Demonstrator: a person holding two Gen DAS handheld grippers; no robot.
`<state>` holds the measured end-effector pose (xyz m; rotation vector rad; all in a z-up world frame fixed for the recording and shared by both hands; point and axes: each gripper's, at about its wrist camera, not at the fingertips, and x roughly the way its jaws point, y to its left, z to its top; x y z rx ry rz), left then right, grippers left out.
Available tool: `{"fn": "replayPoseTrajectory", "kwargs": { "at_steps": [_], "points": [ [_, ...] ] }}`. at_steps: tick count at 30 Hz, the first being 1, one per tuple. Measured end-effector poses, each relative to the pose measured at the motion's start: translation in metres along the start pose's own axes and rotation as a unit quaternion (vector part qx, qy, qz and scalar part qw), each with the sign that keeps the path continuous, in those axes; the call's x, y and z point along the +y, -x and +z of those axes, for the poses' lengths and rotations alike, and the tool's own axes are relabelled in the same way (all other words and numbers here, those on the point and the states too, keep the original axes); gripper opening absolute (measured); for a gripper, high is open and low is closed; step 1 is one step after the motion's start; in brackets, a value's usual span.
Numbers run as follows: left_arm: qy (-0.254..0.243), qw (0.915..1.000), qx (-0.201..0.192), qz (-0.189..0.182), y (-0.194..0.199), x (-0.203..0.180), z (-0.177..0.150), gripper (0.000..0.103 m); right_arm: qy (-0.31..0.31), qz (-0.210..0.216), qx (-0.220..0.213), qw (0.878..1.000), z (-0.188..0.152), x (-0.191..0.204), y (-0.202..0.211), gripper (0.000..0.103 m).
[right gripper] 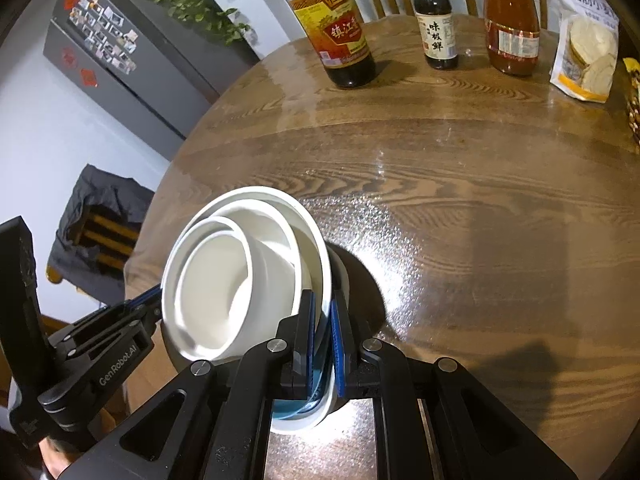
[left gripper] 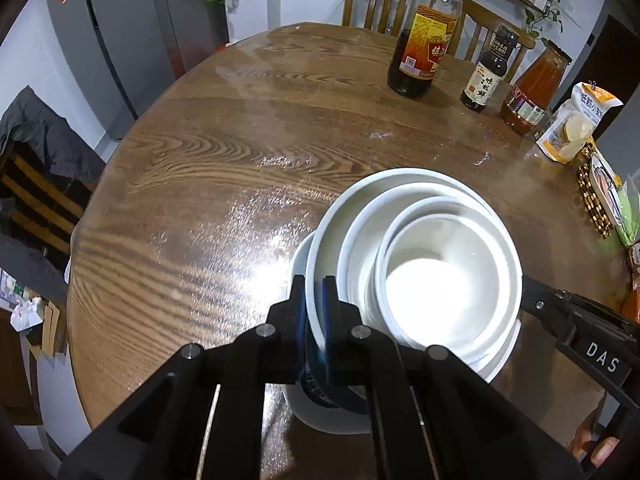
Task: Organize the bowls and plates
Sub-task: 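Lower the bowl stack onto the teal dish with both tools, then open both tools and pull them back from the stack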
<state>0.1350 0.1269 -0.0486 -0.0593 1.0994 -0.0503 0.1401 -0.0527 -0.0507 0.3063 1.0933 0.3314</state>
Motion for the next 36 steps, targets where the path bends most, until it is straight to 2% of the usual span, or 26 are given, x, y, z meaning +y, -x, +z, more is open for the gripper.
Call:
{"fn": "replayPoseTrajectory", "kwargs": {
  "at_steps": [9,24,28,31,36],
  "points": [
    [-0.018,0.9998,-0.001,0.001,-0.004,-0.004,0.007,0.004,-0.005,-0.002,-0.008,1.0,0.0,-0.001,0.0,0.012],
    [-0.031,0.9995,-0.006,0.007,-0.004,-0.007,0.007,0.005,0.0,-0.032,-0.01,0.999,0.002,0.005,0.002,0.012],
    [-0.029,0.9995,-0.008,0.013,-0.005,-0.004,0.006,0.011,0.005,-0.034,-0.016,0.999,0.002,0.007,0.005,0.012],
    [-0.024,0.9994,-0.011,0.024,-0.006,0.001,0.005,0.029,0.006,-0.036,-0.017,0.999,0.003,0.007,0.005,0.012],
    [-0.013,0.9995,-0.012,0.025,-0.005,0.009,0.005,0.046,0.006,-0.051,-0.042,0.998,0.005,0.006,0.015,0.012]
  ]
}}
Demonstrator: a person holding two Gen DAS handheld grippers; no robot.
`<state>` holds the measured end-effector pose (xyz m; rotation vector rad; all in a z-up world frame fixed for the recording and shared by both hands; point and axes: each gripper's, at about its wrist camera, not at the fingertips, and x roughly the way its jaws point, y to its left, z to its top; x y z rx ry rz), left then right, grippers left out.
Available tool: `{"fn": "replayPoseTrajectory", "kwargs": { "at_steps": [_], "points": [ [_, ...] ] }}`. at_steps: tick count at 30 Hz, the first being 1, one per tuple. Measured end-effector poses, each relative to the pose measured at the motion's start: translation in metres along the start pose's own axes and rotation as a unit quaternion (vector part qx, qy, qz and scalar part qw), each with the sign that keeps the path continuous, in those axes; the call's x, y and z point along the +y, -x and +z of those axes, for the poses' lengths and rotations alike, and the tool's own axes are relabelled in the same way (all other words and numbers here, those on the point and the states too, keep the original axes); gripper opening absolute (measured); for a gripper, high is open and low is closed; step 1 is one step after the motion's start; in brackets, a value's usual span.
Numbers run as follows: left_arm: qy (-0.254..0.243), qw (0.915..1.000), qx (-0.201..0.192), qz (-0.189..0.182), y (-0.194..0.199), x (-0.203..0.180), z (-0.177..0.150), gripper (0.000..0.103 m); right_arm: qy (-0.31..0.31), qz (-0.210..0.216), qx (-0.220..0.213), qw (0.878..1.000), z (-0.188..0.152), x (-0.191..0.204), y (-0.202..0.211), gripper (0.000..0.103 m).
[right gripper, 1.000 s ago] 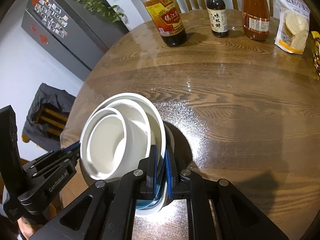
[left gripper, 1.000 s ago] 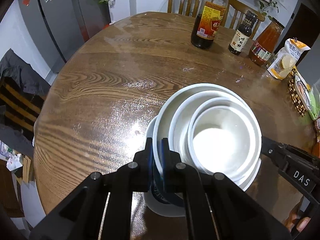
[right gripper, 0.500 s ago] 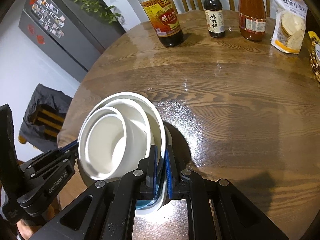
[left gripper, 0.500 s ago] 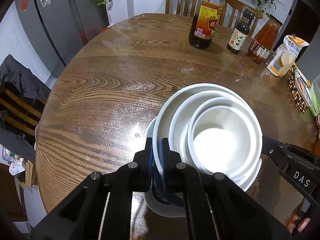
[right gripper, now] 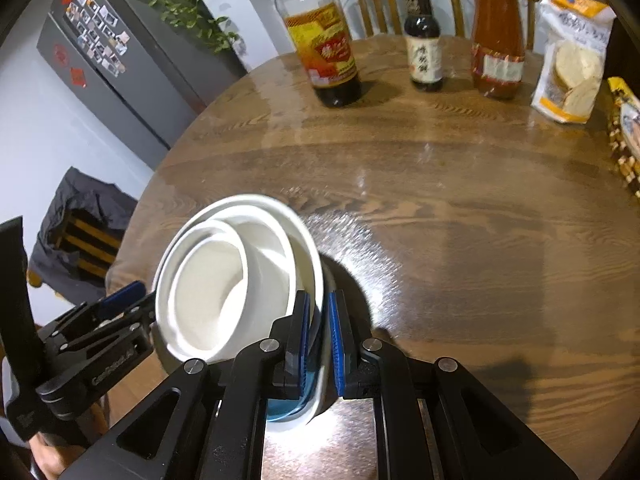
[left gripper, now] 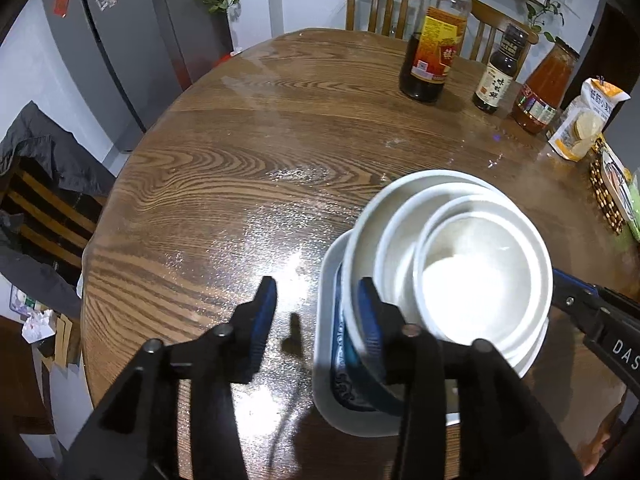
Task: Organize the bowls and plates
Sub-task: 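Open both tools and pull them back from the stack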
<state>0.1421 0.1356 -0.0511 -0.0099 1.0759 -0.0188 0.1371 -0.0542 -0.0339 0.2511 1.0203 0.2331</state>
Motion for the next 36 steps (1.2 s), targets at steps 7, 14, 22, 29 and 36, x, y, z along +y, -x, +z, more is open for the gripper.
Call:
{"fn": "replayPoseTrajectory", "kwargs": {
  "at_steps": [7,14,22,29,36],
  "points": [
    [-0.005,0.9993,-0.035,0.01,0.022,0.003,-0.002,0.07,0.043,0.003,-0.03,0.999,-0.011,0.013,0.035,0.064],
    [-0.02,0.997,-0.074,0.0,0.061,0.0,-0.014,0.095,0.101,-0.01,-0.044,0.994,-0.036,0.037,0.06,0.077],
    [-0.024,0.9963,-0.083,0.004,0.083,-0.003,-0.032,0.102,0.135,-0.019,-0.04,0.99,-0.063,0.046,0.067,0.093],
    [-0.038,0.9955,-0.084,0.019,0.09,-0.008,-0.048,0.102,0.141,-0.022,-0.031,0.989,-0.076,0.05,0.067,0.093],
    [-0.038,0.9959,-0.078,0.024,0.092,-0.006,-0.057,0.102,0.15,-0.024,-0.026,0.988,-0.082,0.056,0.066,0.093]
  ]
}}
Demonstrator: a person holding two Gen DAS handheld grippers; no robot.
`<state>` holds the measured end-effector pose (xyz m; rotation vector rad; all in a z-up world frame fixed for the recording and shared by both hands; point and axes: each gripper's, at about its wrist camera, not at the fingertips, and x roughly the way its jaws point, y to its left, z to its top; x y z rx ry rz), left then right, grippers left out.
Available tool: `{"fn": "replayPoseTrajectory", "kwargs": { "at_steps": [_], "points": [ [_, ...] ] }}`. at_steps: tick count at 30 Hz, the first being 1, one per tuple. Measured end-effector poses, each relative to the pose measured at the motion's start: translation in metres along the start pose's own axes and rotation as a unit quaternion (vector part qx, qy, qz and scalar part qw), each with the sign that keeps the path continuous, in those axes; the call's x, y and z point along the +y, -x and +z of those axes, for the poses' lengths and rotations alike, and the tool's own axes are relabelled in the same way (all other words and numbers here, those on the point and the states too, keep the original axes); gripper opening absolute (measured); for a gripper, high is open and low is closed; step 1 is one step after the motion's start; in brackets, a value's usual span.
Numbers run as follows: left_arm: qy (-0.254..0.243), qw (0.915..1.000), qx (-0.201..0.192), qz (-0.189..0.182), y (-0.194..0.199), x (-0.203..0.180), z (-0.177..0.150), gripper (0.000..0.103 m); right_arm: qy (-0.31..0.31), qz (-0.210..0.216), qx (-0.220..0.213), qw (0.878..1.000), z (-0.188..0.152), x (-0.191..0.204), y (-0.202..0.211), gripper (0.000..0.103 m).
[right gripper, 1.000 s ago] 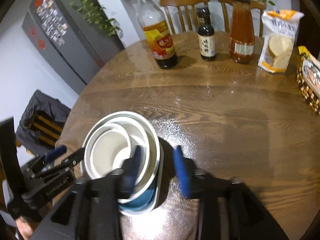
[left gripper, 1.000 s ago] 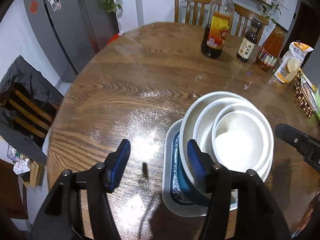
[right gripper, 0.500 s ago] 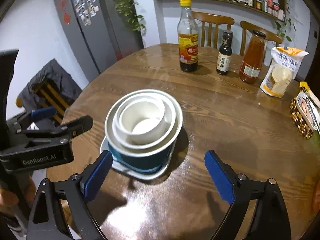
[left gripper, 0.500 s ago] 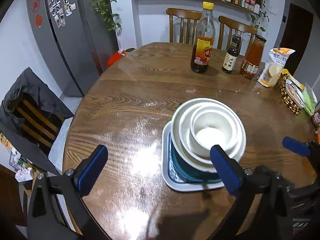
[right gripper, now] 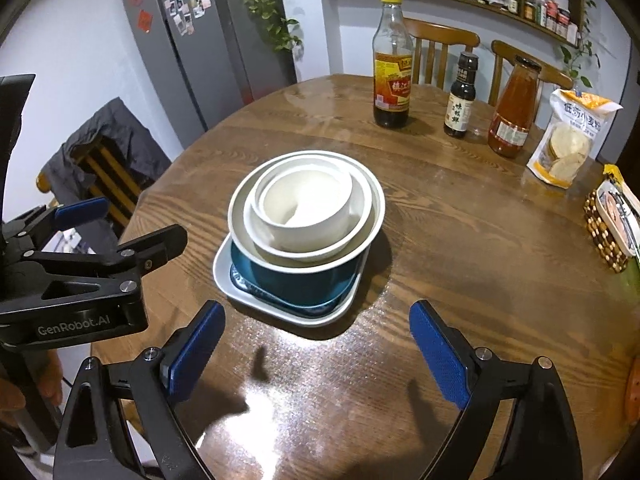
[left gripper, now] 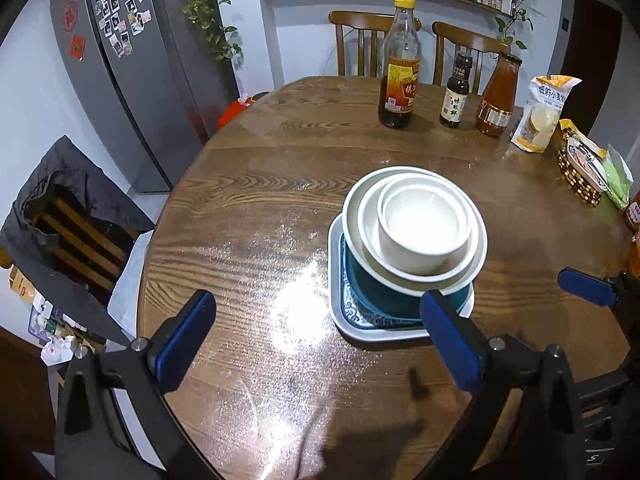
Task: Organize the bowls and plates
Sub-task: 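Open both tools and pull them back from the stack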
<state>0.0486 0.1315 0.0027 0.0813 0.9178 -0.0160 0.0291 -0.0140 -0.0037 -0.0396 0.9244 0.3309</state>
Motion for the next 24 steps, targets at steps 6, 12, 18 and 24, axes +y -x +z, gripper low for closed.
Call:
{"fn": "replayPoseTrajectory", "kwargs": {
  "at_steps": [6,12,18,24],
  "points": [
    [0.004,1.0,0.001,0.0,0.0019,0.0008,-0.0031,0.102,0.002,0.004,0.003,1.0,-0.0022,0.003,-0.0003,0.093],
    [0.001,1.0,0.005,0.0,0.0011,0.0005,-0.0049,0.102,0.003,0.003,0.006,1.0,-0.0036,0.0034,-0.0011,0.093],
    [0.0,1.0,0.003,0.005,0.0006,0.0007,-0.0064,0.102,0.002,0.004,0.008,1.0,-0.0044,0.004,-0.0019,0.093],
    [-0.003,0.9999,-0.006,0.014,0.0022,-0.0006,-0.0076,0.102,0.004,0.004,0.009,1.0,-0.0041,0.005,-0.0036,0.093]
  ]
}}
